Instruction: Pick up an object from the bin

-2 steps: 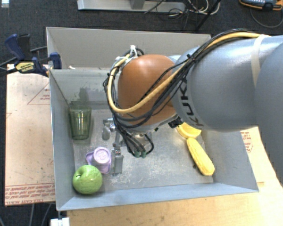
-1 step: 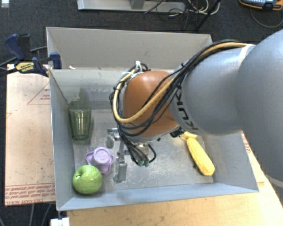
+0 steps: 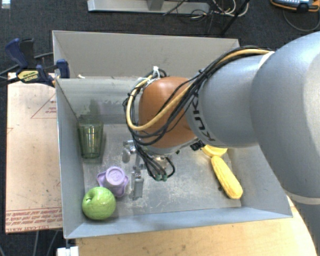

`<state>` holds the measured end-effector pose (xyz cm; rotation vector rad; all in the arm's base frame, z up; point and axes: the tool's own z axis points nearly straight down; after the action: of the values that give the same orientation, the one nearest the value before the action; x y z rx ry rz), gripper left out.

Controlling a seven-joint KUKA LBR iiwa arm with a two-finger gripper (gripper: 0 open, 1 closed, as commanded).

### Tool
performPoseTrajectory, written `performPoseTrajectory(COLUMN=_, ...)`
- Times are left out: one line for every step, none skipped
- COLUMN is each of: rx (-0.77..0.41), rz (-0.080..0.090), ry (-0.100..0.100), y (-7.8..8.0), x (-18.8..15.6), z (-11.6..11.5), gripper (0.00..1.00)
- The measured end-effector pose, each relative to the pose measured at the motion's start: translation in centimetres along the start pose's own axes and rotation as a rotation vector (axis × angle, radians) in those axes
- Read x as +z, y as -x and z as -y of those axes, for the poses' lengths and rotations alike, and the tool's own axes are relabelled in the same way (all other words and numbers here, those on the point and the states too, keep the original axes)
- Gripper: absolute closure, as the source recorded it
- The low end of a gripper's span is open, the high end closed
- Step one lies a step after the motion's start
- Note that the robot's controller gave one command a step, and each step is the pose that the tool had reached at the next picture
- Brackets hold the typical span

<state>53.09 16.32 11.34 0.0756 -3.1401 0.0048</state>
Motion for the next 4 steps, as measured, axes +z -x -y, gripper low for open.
performPoseTrajectory(rx=-0.088, rz=0.005, ry=0.008, y=1.8, x=-1.3, z=-3.5, gripper=0.00)
performPoseTrajectory(rx=-0.132, rz=0.011, ry=0.006, y=-0.7, x=1.1, z=-4.5, gripper=0.00)
performPoseTrajectory(rx=-0.170, rz=0.009, ry=0.008, y=-2.1, x=4.1, z=-5.2, gripper=1.00)
performPoseTrajectory(rx=-0.169, rz=0.010, ry=0.008, y=-2.1, x=4.1, z=-5.2, gripper=1.00)
